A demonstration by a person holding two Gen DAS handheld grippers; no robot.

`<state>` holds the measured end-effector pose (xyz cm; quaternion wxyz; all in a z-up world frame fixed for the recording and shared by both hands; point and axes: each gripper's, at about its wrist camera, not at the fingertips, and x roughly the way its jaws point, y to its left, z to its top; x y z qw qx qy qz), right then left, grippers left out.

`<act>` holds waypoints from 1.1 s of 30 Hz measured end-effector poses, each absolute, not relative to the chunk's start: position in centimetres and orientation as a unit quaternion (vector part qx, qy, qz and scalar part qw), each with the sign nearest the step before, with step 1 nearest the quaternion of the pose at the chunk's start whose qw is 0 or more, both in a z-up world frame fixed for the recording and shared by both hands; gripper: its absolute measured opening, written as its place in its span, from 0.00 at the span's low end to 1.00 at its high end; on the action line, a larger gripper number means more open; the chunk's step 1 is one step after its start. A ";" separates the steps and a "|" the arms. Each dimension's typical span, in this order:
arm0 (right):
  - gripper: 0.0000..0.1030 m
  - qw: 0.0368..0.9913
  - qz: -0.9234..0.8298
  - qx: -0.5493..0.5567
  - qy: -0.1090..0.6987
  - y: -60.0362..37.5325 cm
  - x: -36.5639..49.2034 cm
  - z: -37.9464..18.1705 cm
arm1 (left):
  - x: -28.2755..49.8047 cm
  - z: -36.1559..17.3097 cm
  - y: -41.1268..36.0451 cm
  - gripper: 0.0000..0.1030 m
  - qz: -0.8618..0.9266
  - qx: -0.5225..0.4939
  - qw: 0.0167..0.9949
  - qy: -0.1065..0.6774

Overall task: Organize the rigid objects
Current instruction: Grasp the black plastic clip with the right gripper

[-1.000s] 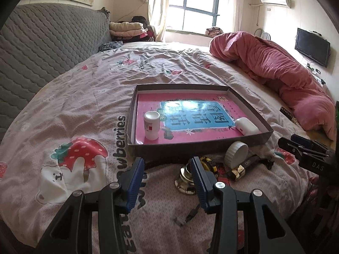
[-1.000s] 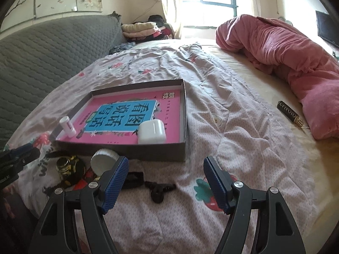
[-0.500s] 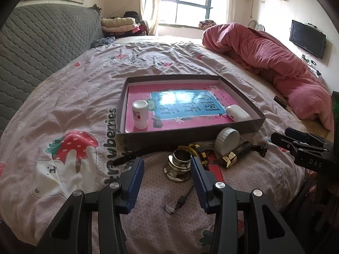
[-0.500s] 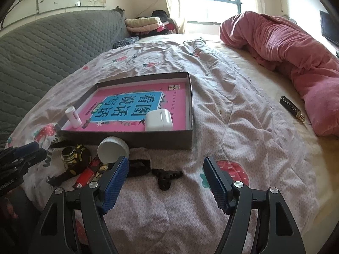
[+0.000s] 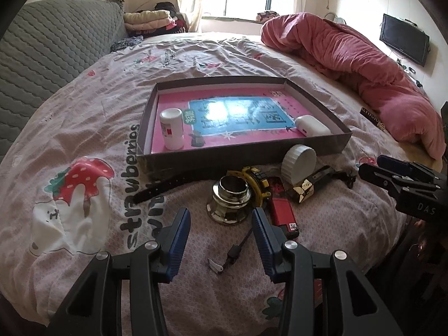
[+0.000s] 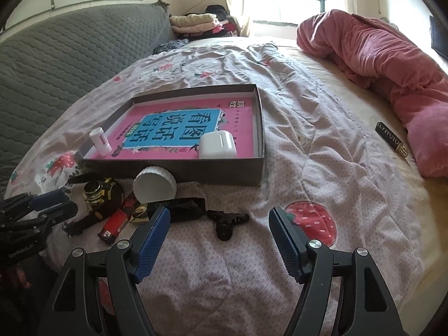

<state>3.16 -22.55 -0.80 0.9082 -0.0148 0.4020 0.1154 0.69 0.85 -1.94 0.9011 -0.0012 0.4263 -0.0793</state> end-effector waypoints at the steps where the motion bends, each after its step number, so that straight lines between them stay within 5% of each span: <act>1: 0.72 0.907 0.116 -0.016 0.404 -22.5 3.2 -0.9 | 0.7 -2.0 0.8 0.44 -0.079 -0.001 0.900 0.428; 30: 0.72 0.886 0.079 -0.033 0.455 -22.6 4.9 -4.1 | 3.9 -4.4 0.5 0.44 -0.095 -0.009 0.892 0.443; 33: 0.63 0.888 0.075 -0.025 0.453 -22.8 5.0 -4.1 | 4.1 -4.5 0.6 0.44 -0.097 -0.012 0.890 0.444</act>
